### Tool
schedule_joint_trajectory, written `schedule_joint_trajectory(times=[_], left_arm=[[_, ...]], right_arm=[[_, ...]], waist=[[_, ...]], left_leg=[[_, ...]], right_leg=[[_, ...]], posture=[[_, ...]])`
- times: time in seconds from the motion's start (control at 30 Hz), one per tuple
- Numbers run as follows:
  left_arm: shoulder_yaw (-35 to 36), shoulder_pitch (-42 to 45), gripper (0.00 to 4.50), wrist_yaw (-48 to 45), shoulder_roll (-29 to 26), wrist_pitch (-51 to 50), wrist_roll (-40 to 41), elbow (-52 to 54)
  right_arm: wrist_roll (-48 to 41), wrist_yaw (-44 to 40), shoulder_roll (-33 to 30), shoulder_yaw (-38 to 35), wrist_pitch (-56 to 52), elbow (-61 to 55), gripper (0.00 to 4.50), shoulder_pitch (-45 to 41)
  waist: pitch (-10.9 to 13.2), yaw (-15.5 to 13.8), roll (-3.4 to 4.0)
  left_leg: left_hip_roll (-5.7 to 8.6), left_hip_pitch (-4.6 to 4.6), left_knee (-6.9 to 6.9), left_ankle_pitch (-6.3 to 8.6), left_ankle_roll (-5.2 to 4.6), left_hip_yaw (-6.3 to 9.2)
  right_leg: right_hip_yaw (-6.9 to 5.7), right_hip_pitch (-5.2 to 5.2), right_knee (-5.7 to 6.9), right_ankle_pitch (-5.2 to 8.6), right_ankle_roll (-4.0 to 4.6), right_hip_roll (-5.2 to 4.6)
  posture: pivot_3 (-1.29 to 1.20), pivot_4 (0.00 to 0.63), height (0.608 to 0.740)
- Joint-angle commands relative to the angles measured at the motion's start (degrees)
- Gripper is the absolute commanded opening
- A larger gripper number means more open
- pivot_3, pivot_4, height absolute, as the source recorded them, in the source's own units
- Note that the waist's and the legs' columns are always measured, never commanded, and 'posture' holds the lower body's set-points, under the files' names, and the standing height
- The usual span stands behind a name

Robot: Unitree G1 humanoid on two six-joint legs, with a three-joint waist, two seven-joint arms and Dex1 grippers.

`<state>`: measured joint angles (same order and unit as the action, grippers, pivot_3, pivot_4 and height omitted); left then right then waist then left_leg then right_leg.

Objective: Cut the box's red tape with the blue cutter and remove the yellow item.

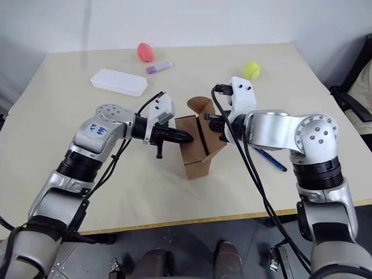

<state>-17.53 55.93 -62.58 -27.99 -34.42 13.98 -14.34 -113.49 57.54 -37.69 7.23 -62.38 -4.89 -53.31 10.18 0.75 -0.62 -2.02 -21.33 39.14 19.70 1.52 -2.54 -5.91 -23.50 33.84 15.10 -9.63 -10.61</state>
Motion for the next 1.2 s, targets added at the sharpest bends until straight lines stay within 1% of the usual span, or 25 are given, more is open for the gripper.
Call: schedule_joint_trajectory(times=[0.03,0.13,0.23,0.37,0.47,0.53,0.6,0.73,0.83,0.9,1.0,1.2], left_arm=[[-2.55,-2.79,0.0,-1.37,-3.06,-1.17,-3.47,-0.63],[-3.78,-4.26,0.0,-2.44,-5.52,-0.82,-4.8,0.33],[-4.2,-5.32,0.0,-3.24,-7.27,-1.58,-4.86,2.03],[-4.34,-7.07,0.0,-4.41,-10.19,-2.87,-4.91,4.87],[-4.25,-8.42,0.0,-4.61,-11.6,-3.89,-5.17,6.46],[-4.04,-8.99,0.0,-4.36,-11.56,-4.53,-5.5,7.04],[-3.82,-9.59,0.0,-3.77,-10.97,-4.97,-5.76,7.38],[-3.43,-9.95,0.0,-2.44,-9.55,-5.45,-6.04,7.21],[-3.2,-9.52,0.0,-2.07,-8.79,-5.41,-6.28,6.48],[-3.12,-9.23,0.0,-1.73,-8.33,-5.01,-6.61,5.79],[-2.78,-8.89,0.0,-1.37,-7.67,-4.65,-6.85,4.93],[-2.41,-8.37,0.0,-0.88,-6.48,-4.16,-7.26,3.65]], right_arm=[[1.98,-1.35,-2.65,0.67,-1.14,2.83,0.02,0.6],[3.26,-2.85,-4.61,0.69,-2.4,4.66,0.02,0.73],[4.24,-4.15,-5.6,0.67,-3.6,5.83,0.02,0.72],[6.38,-6.8,-6.63,0.36,-5.87,7.48,0.02,1.08],[7.74,-8.87,-6.7,0.27,-7.1,8.18,0.02,2.07],[8.53,-9.96,-6.44,0.31,-7.74,8.26,0.02,2.86],[9.02,-10.48,-5.7,0.54,-7.98,8.01,0.02,4.27],[10.42,-11.95,-4.0,0.47,-8.05,7.06,0.02,6.27],[16.03,-16.13,-3.45,0.66,-8.81,4.69,0.02,7.14],[22.06,-22.32,-3.94,1.59,-9.71,1.75,0.02,7.29],[26.79,-27.11,-3.36,0.72,-10.36,-0.34,0.6,7.85],[32.78,-33.21,-1.66,-1.69,-11.2,-1.97,2.67,7.48]], waist=[[0.0,0.08,0.0],[-0.02,0.74,0.0],[-0.04,0.73,0.15],[-0.04,0.4,0.15],[-0.03,-0.7,0.17],[0.05,-1.26,0.06],[0.09,-1.84,0.0],[0.09,-2.1,0.0],[0.09,-2.1,0.0],[0.09,-2.15,0.0],[0.09,-2.17,0.0],[0.09,-2.16,0.0]], left_leg=[[0.0,0.0,0.0,0.0,0.0,0.0],[-0.03,0.05,-0.03,0.0,-0.01,-0.02],[-0.05,0.05,-0.07,0.0,-0.01,-0.04],[-0.05,0.01,-0.07,0.01,-0.01,-0.06],[-0.04,0.0,-0.06,0.02,-0.03,-0.07],[-0.04,-0.11,-0.04,0.02,-0.03,-0.06],[-0.04,-0.44,0.05,0.02,-0.03,-0.05],[-0.03,-0.84,0.07,0.02,-0.03,-0.05],[-0.03,-0.91,0.05,0.02,-0.03,-0.06],[-0.03,-0.91,0.05,0.02,-0.03,-0.06],[-0.03,-0.92,0.07,0.02,-0.03,-0.07],[-0.03,-0.92,0.08,0.02,-0.03,-0.08]], right_leg=[[0.0,0.0,0.0,0.0,0.0,0.0],[0.0,0.0,0.01,0.0,0.01,0.01],[0.0,-0.01,0.01,0.02,0.05,0.02],[-0.01,-0.01,-0.05,0.02,0.04,0.01],[-0.01,-0.02,-0.08,0.02,0.04,0.01],[-0.03,-0.08,-0.1,0.01,0.04,0.02],[-0.05,-0.35,-0.11,0.01,0.03,0.02],[-0.17,-0.69,-0.13,-0.03,-0.03,0.01],[-0.2,-0.78,-0.12,-0.03,-0.04,0.01],[-0.2,-0.79,-0.12,-0.03,-0.04,0.01],[-0.2,-0.79,-0.1,-0.03,-0.03,0.01],[-0.2,-0.8,-0.09,-0.04,-0.03,0.01]], posture=[[0.0,0.15,0.74],[0.0,0.15,0.74],[0.0,0.15,0.74],[0.0,0.15,0.74],[0.0,0.15,0.74],[0.0,0.15,0.74],[0.0,0.15,0.74],[0.0,0.15,0.74],[0.0,0.15,0.74],[0.0,0.15,0.74],[0.0,0.15,0.74],[0.0,0.15,0.74]])
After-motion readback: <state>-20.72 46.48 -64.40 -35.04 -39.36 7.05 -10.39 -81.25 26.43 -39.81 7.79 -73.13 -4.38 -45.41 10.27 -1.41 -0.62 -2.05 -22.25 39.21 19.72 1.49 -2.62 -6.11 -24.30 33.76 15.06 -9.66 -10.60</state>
